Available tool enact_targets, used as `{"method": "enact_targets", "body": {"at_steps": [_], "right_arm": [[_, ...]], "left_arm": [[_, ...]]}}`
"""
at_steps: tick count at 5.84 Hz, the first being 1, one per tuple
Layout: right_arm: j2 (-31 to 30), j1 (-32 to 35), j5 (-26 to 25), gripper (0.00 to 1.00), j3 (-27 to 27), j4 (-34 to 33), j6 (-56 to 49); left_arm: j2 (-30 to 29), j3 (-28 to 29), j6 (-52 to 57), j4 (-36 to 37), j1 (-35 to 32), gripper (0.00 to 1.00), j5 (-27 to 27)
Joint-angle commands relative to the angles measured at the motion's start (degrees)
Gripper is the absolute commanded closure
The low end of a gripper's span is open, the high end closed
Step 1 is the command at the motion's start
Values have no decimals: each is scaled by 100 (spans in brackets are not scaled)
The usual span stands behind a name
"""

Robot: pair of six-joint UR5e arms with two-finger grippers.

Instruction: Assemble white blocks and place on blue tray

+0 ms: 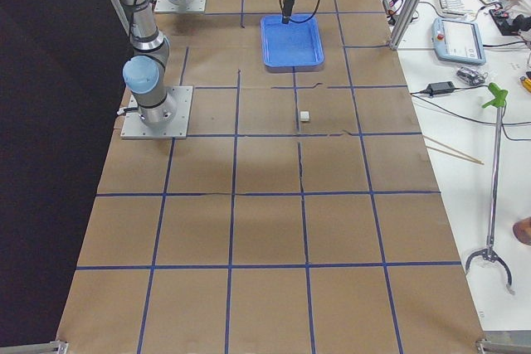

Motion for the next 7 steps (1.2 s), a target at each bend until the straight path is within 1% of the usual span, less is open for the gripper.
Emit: {"method": "enact_targets", "body": {"at_steps": [1, 2, 3, 4, 5, 6, 7], "right_arm": [[52, 3, -2, 0, 2, 9, -1347], [88, -14, -11, 0, 28, -26, -2317], [97, -58, -63, 0, 28, -96, -2770], [140, -102, -72, 0, 28, -296, -3645], [358, -163, -64, 0, 28, -438, -4654], [517, -303, -64, 0, 11, -613, -6056], [606, -626, -55, 0, 10, -624, -7393]], "left_arm": [[-199, -4, 913, 261, 21, 0, 11], [-339, -13, 1416, 455, 21, 0, 2], [-358, -21, 1751, 492, 65, 0, 11], [-419, -22, 2564, 492, 335, 0, 2], [-628, -39, 4347, 518, 520, 0, 11], [-944, -39, 6001, 536, 774, 0, 194], [-1199, -48, 6522, 971, 1038, 0, 265]]}}
